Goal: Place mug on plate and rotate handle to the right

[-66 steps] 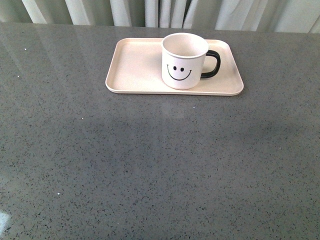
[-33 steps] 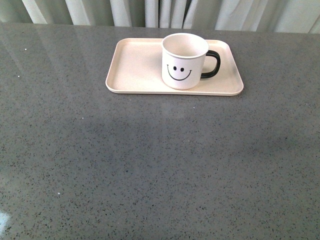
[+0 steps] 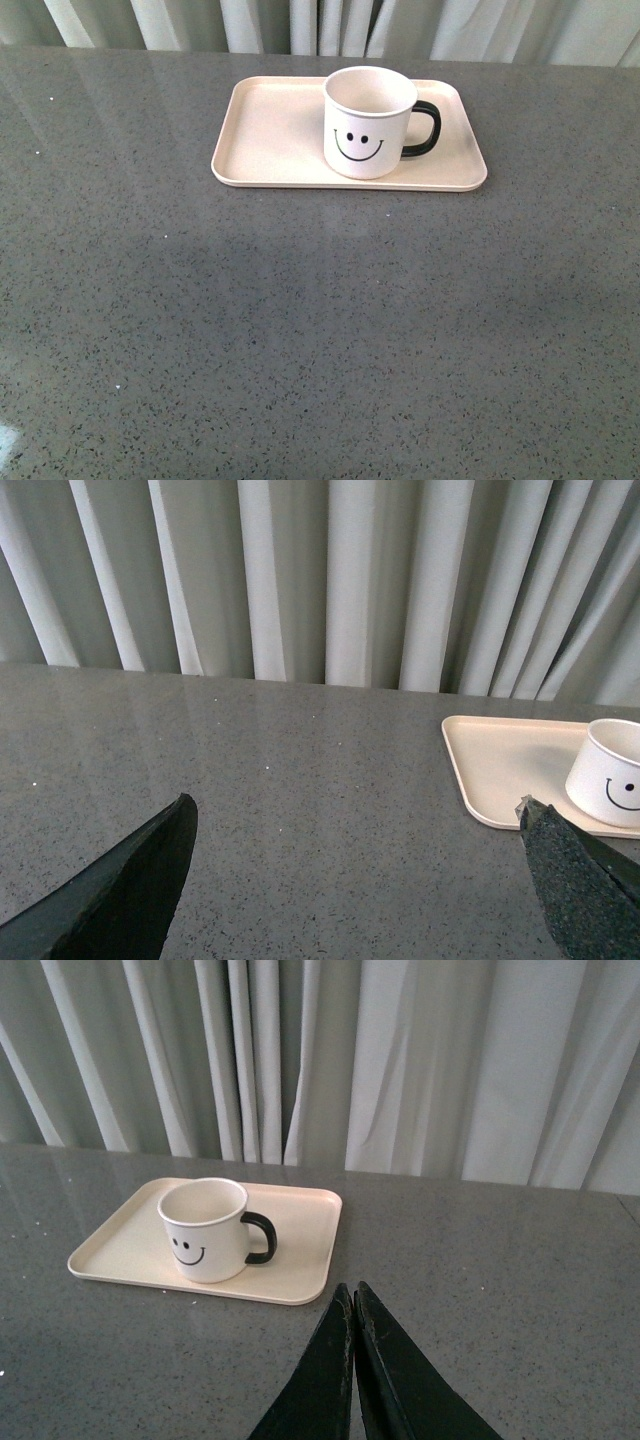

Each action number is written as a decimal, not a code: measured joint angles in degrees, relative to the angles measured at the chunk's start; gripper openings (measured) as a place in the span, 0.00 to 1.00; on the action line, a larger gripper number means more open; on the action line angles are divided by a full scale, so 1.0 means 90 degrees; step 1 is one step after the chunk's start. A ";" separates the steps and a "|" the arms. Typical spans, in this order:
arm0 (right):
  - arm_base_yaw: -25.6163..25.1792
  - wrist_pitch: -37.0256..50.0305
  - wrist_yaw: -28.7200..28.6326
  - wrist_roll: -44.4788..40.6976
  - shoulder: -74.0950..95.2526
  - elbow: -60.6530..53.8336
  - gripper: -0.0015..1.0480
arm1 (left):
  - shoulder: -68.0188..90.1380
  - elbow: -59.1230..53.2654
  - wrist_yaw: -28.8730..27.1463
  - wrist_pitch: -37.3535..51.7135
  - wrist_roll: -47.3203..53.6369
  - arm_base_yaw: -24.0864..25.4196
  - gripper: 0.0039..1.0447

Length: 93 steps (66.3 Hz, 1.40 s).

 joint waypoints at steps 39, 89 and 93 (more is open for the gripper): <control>0.0000 -0.1809 0.0000 0.0000 -0.1591 0.0000 0.02 | 0.0000 0.0000 0.0000 0.0000 0.0000 0.0000 0.91; 0.0000 -0.2074 0.0000 0.0000 -0.2050 0.0000 0.80 | 0.0000 0.0000 0.0000 0.0000 0.0002 0.0000 0.91; 0.0000 -0.2074 0.0000 0.0000 -0.2050 0.0000 0.89 | 0.0000 0.0000 0.0000 0.0000 0.0002 0.0000 0.91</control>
